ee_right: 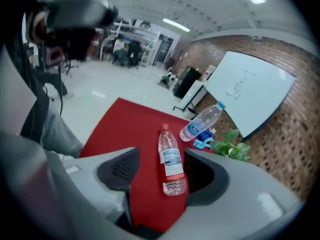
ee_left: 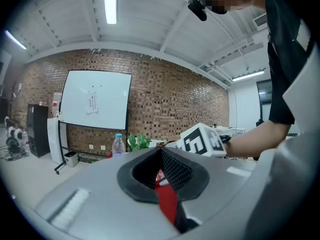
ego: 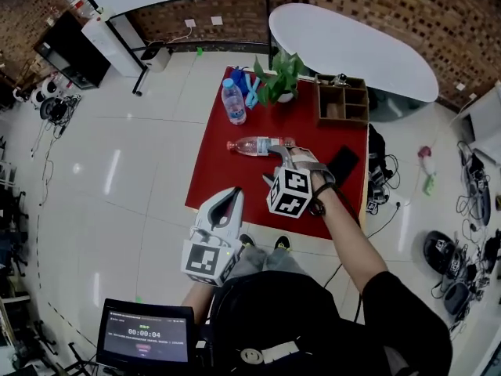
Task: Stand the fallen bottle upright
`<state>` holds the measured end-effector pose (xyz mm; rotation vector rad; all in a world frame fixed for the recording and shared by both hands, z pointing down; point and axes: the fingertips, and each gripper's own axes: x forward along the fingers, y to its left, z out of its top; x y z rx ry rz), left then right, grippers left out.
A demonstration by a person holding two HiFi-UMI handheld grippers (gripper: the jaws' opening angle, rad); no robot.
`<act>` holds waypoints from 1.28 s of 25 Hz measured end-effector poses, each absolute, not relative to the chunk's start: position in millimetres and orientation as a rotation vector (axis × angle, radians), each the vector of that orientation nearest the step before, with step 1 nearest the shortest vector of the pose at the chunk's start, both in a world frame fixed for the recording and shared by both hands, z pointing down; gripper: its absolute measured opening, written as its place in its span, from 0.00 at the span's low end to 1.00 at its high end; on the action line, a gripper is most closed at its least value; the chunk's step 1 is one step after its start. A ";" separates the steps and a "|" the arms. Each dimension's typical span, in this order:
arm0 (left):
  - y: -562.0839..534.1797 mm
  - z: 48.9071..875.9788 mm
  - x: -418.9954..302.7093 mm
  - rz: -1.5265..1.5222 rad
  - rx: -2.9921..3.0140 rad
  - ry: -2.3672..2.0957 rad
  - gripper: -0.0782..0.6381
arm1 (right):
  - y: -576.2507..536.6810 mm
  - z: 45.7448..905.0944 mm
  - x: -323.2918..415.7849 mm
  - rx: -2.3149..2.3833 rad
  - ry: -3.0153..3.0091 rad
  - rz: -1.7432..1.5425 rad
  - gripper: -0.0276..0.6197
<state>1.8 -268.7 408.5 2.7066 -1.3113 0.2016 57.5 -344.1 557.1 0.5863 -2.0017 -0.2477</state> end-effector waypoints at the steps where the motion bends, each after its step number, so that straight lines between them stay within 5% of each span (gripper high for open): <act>1: -271.5 409.7 -4.4 0.205 2.702 -1.324 0.12 | -357.0 573.8 50.4 0.536 -1.938 -0.278 0.47; 10: -290.8 407.1 -63.0 0.223 2.650 -1.428 0.12 | -441.4 689.3 24.2 0.387 -1.583 -0.285 0.48; 15: -314.6 400.1 -69.5 0.186 2.650 -1.411 0.12 | -443.9 641.5 24.0 0.560 -1.796 -0.182 0.48; 21: -337.3 391.0 -39.7 0.143 2.696 -1.322 0.12 | -429.3 549.5 70.1 0.980 -2.232 0.323 0.48; 32: -353.7 392.9 -2.0 0.138 2.777 -1.211 0.12 | -397.5 560.2 92.4 1.046 -2.354 0.557 0.48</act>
